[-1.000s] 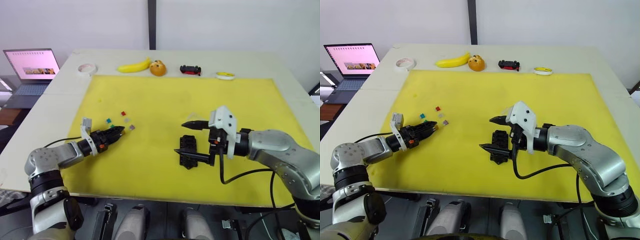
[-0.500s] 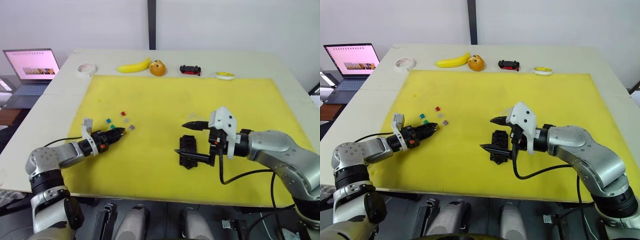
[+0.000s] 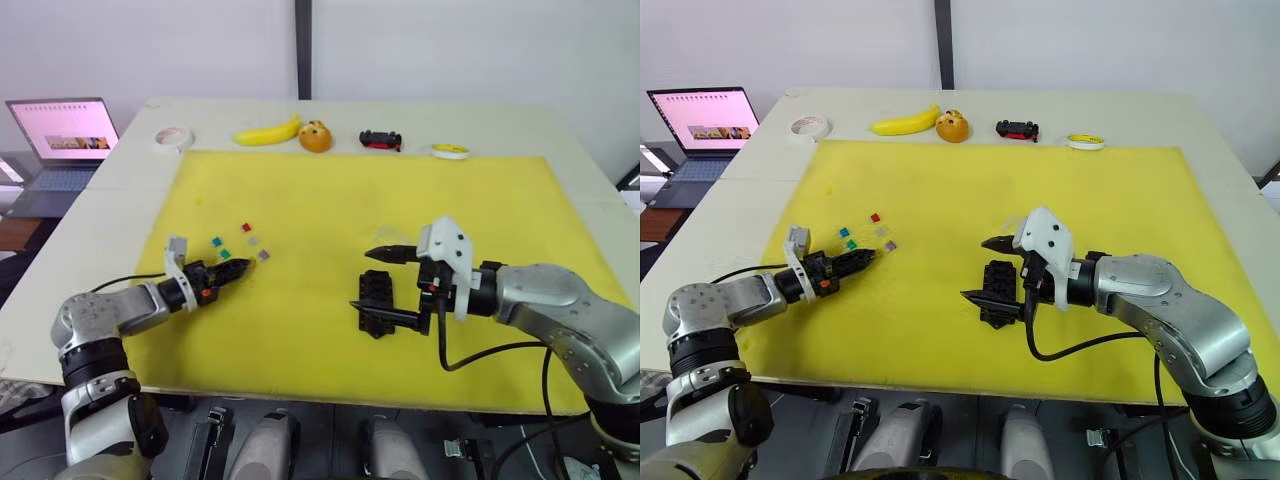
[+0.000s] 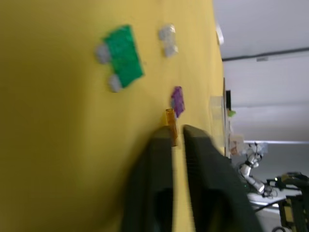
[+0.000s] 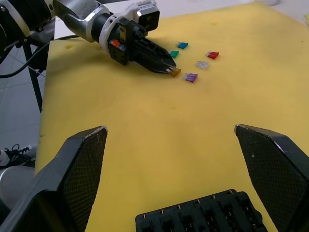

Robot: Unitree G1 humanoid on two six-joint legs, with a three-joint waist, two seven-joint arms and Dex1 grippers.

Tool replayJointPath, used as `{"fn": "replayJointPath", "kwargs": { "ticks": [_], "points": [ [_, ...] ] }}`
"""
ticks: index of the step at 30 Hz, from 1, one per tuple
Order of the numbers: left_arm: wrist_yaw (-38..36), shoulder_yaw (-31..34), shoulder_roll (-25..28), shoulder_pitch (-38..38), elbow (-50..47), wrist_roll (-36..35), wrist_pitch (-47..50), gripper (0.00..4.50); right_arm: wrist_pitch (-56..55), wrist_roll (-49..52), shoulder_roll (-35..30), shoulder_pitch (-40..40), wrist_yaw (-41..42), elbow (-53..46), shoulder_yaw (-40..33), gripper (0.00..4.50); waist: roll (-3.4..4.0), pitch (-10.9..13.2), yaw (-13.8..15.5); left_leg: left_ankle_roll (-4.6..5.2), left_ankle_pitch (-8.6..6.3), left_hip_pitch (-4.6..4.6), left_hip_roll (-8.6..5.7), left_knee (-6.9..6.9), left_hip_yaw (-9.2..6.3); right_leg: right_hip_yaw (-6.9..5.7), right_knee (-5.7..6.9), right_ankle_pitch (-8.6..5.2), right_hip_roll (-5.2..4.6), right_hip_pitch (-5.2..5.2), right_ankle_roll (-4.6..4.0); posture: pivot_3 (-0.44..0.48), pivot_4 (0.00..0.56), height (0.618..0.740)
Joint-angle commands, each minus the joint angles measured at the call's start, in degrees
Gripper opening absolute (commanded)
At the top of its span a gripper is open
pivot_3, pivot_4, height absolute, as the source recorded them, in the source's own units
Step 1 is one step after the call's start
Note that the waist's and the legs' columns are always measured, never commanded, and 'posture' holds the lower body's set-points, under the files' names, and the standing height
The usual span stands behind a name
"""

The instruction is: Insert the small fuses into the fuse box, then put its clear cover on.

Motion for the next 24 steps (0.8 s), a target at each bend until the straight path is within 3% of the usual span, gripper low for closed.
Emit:
{"fn": "replayJointPath", "kwargs": {
  "ticks": [1, 12, 20, 24],
  "points": [
    [1.2, -1.8, -1.1, 3.0, 2.3, 1.9, 1.6, 0.03, -0.8, -0.2, 0.1, -0.3, -0.2, -0.9, -1.5, 4.5, 0.03, 0.0, -0.2, 0.0, 0.0, 0.0, 0.01, -0.01, 0.03, 0.03, 0.0, 0.0, 0.0, -0.02, 0.0, 0.0, 0.15, 0.74],
    [1.6, 5.7, 0.8, 3.0, -3.9, -3.9, 7.5, 0.03, 0.3, 2.5, 0.2, 0.0, -0.5, -2.0, -2.8, 4.5, -0.01, 0.0, -1.8, 0.0, 0.0, 0.0, 0.05, -0.06, 0.02, 0.04, 0.01, 0.0, 0.01, -0.07, 0.02, 0.0, 0.15, 0.74],
    [0.6, 4.6, 11.3, 7.7, -16.4, -29.3, 8.4, 0.03, 5.3, 15.5, 2.8, 0.1, -5.0, -3.1, -8.5, 4.5, -0.5, 0.3, -2.7, -0.07, 0.04, -0.15, 0.17, -0.35, 0.0, 0.17, -0.01, 0.0, 0.01, -0.35, 0.02, 0.0, 0.15, 0.74],
    [3.0, 0.2, 12.1, 6.1, -24.6, -41.8, 3.9, 0.03, 7.9, 23.9, 6.3, -1.8, -10.4, -2.1, -9.6, 4.5, -0.57, 0.3, -2.4, -0.21, 0.16, -0.13, 0.18, -0.55, -0.04, 0.14, -0.02, 0.01, -0.03, -0.39, 0.0, 0.0, 0.15, 0.74]
  ]
}}
